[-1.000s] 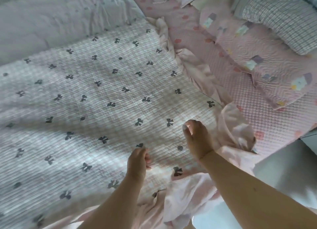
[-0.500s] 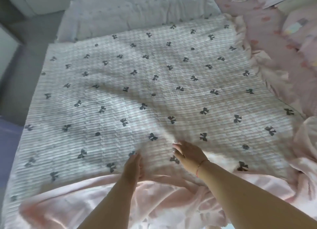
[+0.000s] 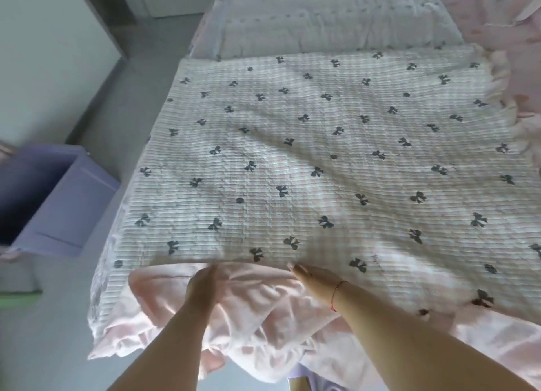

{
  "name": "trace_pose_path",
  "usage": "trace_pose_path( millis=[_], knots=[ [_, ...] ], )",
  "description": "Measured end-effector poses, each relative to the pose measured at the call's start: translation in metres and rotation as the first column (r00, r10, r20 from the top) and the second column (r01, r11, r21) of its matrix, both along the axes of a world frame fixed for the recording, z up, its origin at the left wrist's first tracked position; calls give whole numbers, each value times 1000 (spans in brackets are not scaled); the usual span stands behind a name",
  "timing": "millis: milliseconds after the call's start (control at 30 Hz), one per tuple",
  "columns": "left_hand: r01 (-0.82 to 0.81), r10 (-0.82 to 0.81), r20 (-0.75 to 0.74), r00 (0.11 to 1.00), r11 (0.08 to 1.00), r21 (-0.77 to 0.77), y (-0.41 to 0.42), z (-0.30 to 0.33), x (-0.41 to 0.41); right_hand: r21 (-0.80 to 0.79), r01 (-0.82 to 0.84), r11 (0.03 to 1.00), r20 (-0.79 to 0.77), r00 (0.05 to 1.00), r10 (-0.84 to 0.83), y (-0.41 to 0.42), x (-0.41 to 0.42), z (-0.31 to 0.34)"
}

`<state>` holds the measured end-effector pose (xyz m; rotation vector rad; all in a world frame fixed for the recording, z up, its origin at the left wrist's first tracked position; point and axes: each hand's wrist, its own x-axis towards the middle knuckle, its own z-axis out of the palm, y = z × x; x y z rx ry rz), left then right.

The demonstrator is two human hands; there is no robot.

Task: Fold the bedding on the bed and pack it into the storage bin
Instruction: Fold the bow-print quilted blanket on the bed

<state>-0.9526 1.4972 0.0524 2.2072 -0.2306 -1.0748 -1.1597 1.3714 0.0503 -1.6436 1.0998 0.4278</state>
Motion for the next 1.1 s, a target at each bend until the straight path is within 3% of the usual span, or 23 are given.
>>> trace_pose_path(
  millis=[133, 333, 533, 667, 833, 933, 1100],
  knots=[
    [-112, 109, 71, 991, 993, 32, 35, 1, 12, -3, -18, 1000, 37, 999, 18, 19, 13, 4],
    [-117, 79, 218, 973, 979, 168, 96, 12, 42, -46, -47, 998, 11, 999, 48, 52, 54, 10],
    [-248, 188, 323, 927, 956, 156, 135, 8, 92, -150, -93, 984, 55, 993, 102, 79, 106, 15],
    [-233, 162, 383, 909, 962, 144, 147, 2, 132, -215, -49, 975, 85, 994, 69, 95, 153, 16],
    [-81, 30, 252, 967, 978, 193, 157, -23, 182, -245, -44, 968, 109, 991, 73, 131, 214, 6],
    [-5, -16, 149, 989, 991, 136, 159, -36, 200, -253, -50, 966, 71, 995, 70, 149, 244, -5],
    [68, -72, 125, 990, 997, 35, 160, -48, 220, -307, 10, 952, 49, 999, 6, 162, 277, -21]
  ],
)
